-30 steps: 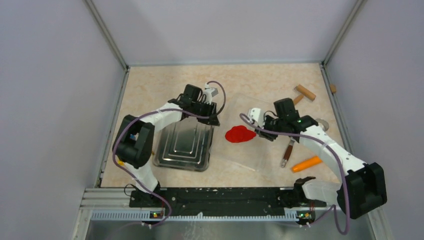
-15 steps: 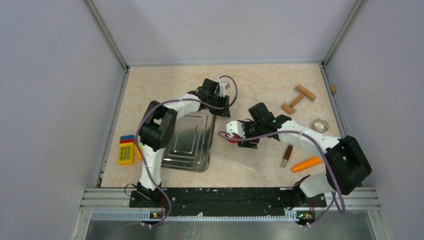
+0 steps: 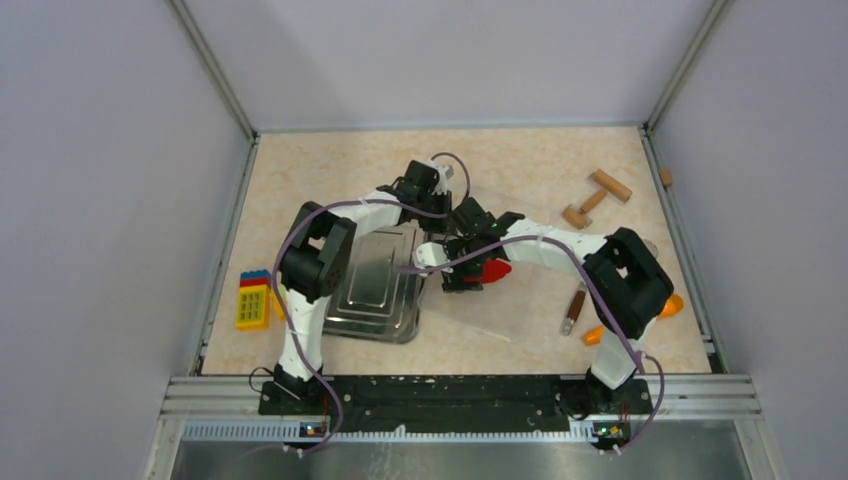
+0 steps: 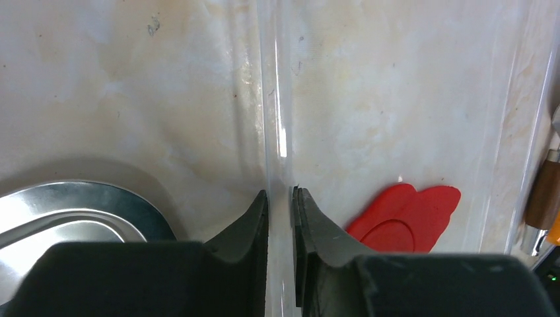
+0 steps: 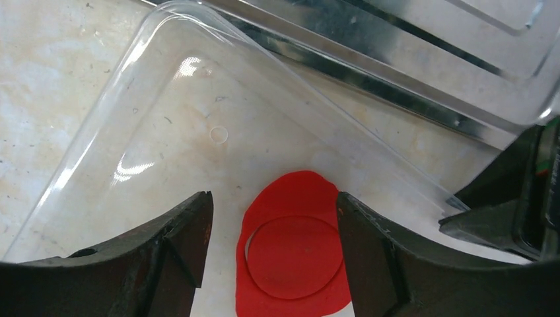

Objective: Roll out the dumpling wrappers from the dough

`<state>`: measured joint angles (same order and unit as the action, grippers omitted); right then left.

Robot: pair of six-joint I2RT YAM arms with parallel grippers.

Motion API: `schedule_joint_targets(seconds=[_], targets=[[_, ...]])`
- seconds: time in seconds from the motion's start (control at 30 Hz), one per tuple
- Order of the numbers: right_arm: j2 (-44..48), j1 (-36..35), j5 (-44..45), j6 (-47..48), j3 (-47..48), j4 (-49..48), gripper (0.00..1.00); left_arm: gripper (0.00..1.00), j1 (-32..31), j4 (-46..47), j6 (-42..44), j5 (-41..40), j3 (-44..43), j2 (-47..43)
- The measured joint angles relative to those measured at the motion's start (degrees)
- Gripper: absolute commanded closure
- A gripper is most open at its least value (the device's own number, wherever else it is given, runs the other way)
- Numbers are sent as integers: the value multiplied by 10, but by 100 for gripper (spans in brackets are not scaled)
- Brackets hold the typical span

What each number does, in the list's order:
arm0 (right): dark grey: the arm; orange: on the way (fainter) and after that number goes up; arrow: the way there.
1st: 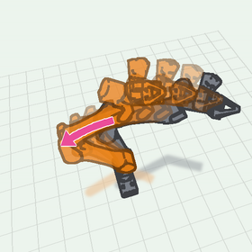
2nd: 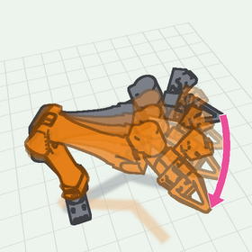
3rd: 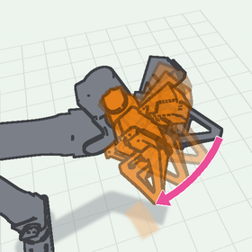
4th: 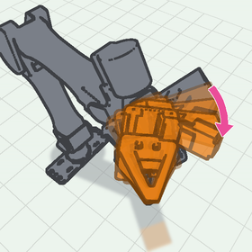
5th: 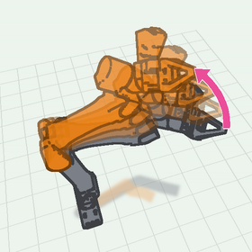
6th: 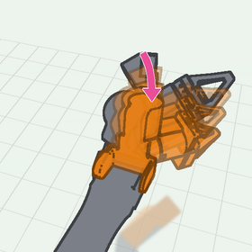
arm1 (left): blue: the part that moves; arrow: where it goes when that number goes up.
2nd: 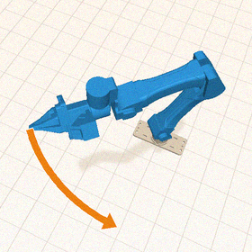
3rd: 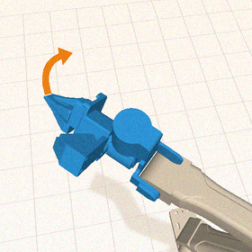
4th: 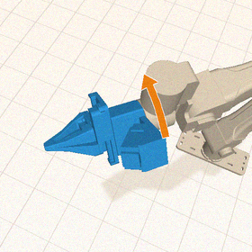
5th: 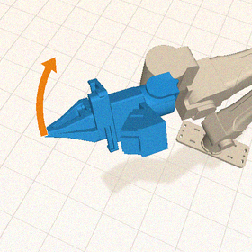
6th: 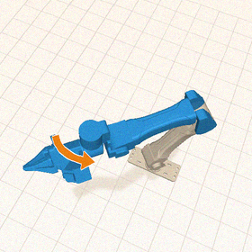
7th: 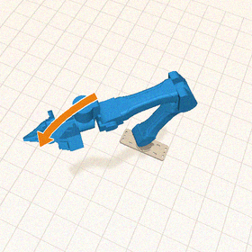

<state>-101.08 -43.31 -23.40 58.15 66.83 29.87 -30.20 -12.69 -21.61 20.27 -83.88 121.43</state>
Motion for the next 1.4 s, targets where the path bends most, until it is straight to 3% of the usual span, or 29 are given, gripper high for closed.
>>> schedule_joint_targets(seconds=[0.13,0.37,0.5,1.03,1.4], targets=[[-35,-4,17,18,23,22,18,90,0,8,-11,0,7,-2],[-70,-5,43,29,56,34,20,100,0,16,-11,0,12,-4],[-78,-5,56,29,65,36,28,100,0,22,-11,0,18,-7],[-100,-12,103,-13,94,42,83,100,1,35,-10,4,27,-9],[-80,-12,118,-58,93,45,94,100,1,38,-10,5,30,-10]])
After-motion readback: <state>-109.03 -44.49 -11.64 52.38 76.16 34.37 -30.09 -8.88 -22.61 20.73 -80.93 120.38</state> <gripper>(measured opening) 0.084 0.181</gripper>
